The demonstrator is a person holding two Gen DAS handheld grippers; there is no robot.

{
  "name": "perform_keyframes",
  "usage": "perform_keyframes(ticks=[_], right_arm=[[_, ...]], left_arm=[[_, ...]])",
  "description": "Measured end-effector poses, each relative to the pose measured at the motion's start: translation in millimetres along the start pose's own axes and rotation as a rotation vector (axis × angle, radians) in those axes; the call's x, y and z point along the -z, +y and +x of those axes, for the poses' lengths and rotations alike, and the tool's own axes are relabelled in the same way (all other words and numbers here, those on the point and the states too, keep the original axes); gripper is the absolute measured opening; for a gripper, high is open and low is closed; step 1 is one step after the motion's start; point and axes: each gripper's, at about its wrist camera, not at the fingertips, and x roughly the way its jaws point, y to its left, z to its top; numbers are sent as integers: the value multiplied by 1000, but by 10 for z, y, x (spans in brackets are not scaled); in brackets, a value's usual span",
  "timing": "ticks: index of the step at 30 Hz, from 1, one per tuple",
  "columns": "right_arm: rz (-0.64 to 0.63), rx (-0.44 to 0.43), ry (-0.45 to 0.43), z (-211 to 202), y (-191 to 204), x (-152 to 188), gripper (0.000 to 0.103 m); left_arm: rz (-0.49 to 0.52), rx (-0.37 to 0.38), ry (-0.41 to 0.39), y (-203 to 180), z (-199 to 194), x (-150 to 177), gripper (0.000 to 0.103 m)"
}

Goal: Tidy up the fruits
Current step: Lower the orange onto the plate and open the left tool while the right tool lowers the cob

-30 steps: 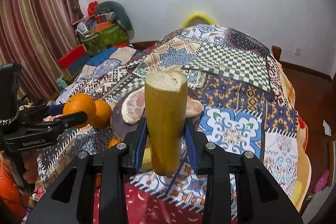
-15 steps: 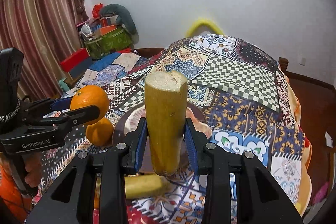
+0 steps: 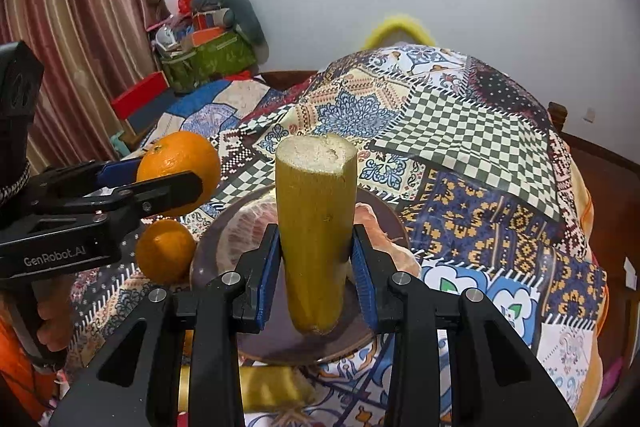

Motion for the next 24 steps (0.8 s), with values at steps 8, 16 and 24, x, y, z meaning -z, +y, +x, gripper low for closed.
perform_keyframes(ticks=[8,16,24], right_arm=[[-4,-14,41,184,-48,-5,32],[6,-30,69,331,-106,-32,32],[3,-38,77,419,-114,-56,32]], left_arm=[[-10,1,39,38,231,4,63],[-15,20,87,32,446,-14,63],[-32,32,137,51,596,10,63]])
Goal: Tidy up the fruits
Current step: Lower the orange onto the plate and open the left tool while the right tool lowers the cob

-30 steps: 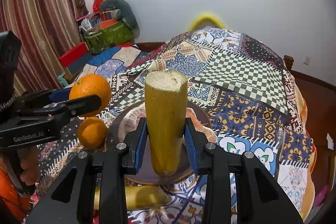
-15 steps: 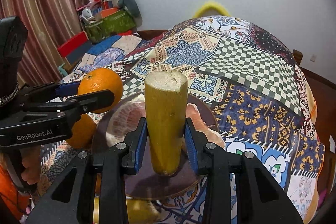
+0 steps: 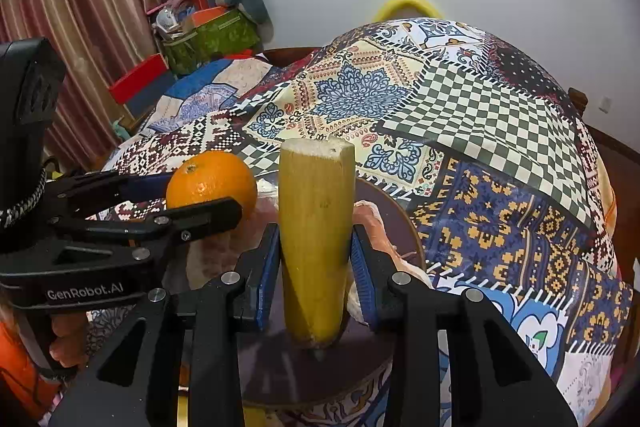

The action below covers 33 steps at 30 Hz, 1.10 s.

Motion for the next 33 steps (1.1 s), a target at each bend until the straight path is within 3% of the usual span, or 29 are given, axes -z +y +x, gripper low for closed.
perform_keyframes(ticks=[15,33], right_arm=[[32,-32,-7,-31,-61,39,32],[28,10,13,-2,-67,59,32]], left_arm=[[13,16,24,-8,21,24,64],[1,-25,-76,119,-393,57,64]])
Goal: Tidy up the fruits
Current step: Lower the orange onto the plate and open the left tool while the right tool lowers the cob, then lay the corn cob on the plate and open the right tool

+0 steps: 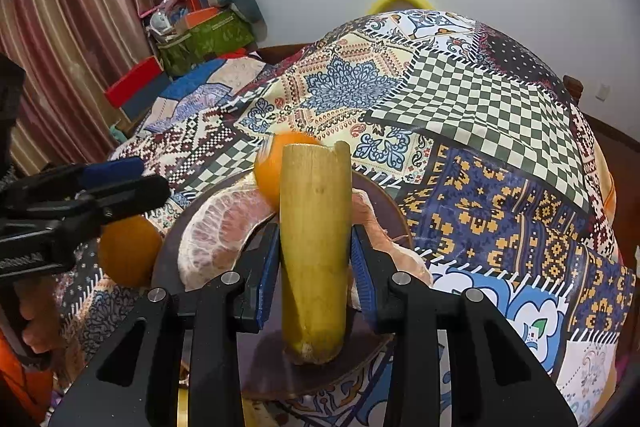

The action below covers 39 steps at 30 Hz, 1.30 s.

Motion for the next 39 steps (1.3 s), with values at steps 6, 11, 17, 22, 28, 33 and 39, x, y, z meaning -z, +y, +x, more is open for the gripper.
perform_keyframes(ticks=[6,11,17,22,28,33,39], right_arm=[[0,10,32,103,12,-18,32],[2,16,50,167,10,-41,32],[-6,16,65,183,38,-58,40],[-11,26,45,92,69,-55,44],[-18,25,19,-129,135,-32,44],[-36,21,-7,-380,286,46,49],[-56,18,-35,-614,496,220,55]], left_arm=[[-8,-23,1,88,-13,53,64],[-13,-30,7,120,-1,89,64],[3,-45,8,110,-32,130,64],[25,-58,-12,75,-165,160,64],[30,-60,-19,65,-327,228,64],[37,-66,-16,63,-491,360,65],[48,-74,-9,70,-699,575,65]])
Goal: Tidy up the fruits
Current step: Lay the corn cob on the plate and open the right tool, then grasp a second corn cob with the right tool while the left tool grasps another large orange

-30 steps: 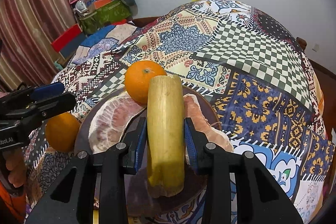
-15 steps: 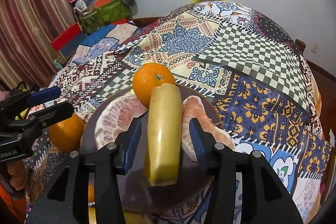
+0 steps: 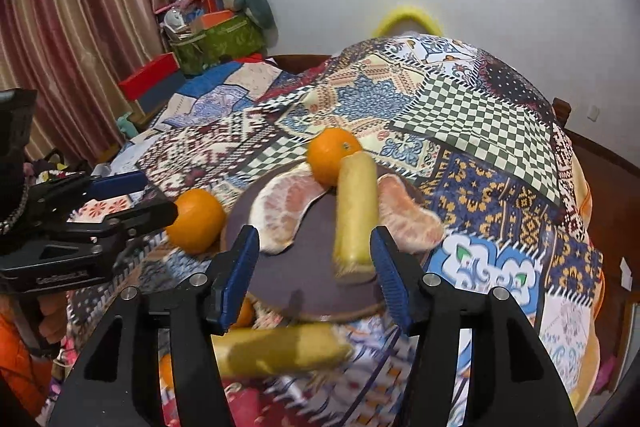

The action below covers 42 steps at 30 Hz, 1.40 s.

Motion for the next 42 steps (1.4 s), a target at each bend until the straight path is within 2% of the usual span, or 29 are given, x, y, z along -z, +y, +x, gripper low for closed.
perform_keyframes(ticks=[7,11,20,28,37,40,42], right_arm=[[-14,-11,5,-103,259,248,63],[-17,1,20,-74,366,396,73],[-15,29,69,76,473,591,73],[20,57,38,90,416,525,73],[95,43,21,98,204,459,74],[96,44,30,124,192,483,74],[98,43,34,136,184,493,74]], left_arm=[[9,-11,5,27,-184,258,70],[7,-15,24,74,-194,390,71],[2,-20,73,195,102,328,73],[9,-20,96,167,450,161,73],[2,-38,113,172,729,80,73],[-19,-10,118,197,759,88,67],[-19,-12,114,188,753,98,66]])
